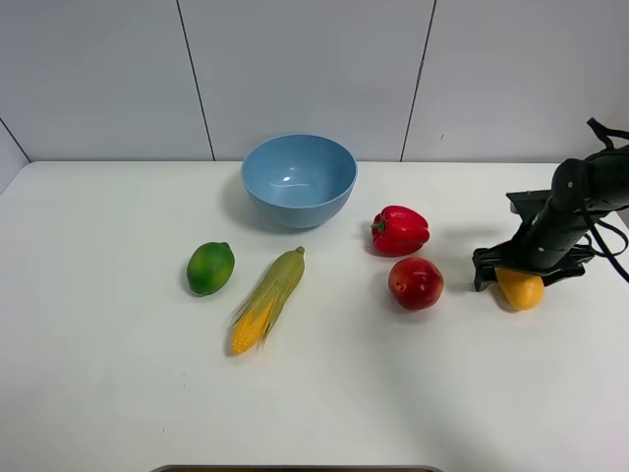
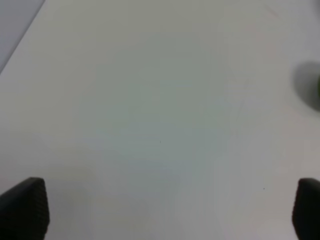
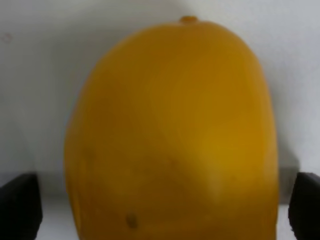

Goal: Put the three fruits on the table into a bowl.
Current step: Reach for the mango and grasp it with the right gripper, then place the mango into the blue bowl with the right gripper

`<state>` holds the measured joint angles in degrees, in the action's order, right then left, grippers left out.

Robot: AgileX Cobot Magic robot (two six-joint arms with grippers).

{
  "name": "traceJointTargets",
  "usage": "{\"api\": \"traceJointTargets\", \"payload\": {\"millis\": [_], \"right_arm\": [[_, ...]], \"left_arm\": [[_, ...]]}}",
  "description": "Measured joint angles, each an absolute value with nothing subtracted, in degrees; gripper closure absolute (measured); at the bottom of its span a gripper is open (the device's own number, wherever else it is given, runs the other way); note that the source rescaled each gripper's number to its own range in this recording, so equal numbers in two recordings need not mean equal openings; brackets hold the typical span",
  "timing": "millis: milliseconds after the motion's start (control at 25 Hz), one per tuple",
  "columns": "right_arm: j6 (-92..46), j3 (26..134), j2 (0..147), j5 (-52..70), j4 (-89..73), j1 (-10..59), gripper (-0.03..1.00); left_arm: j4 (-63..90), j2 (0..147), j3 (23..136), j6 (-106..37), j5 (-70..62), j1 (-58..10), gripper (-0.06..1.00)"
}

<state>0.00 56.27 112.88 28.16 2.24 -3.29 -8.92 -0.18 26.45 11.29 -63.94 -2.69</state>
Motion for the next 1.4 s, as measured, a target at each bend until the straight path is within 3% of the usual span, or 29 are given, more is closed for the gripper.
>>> {"api": "traceJointTargets", "payload": {"millis": [440, 480, 520, 600, 640, 1400], "right_arm": [[0.0, 56.3, 113.2, 27.8, 2.0, -3.3, 0.0], [0.0, 56.3, 113.2, 27.8, 1.8, -3.3, 0.1], [0.0, 56.3, 113.2, 27.8, 1.6, -3.3, 0.32], [0.0, 56.3, 113.3, 27.9, 1.6, -3.3, 0.97], [0.0, 56.3, 113.3, 27.9, 1.8, -3.3, 0.91], [-0.5, 56.3, 113.3, 27.8, 1.8, -3.3, 0.93]], "left_arm": [[-8.9, -0.2, 26.5, 11.3, -63.9, -2.7, -0.06], [-8.9, -0.2, 26.5, 11.3, -63.9, -2.7, -0.06], [-8.9, -0.2, 26.5, 11.3, -63.9, -2.7, -0.06], [-8.9, -0.2, 26.5, 11.3, -63.9, -2.7, -0.06], [-8.9, -0.2, 26.5, 11.3, -63.9, -2.7, -0.06], [-8.9, -0.2, 26.5, 11.3, -63.9, -2.7, -0.06]]}}
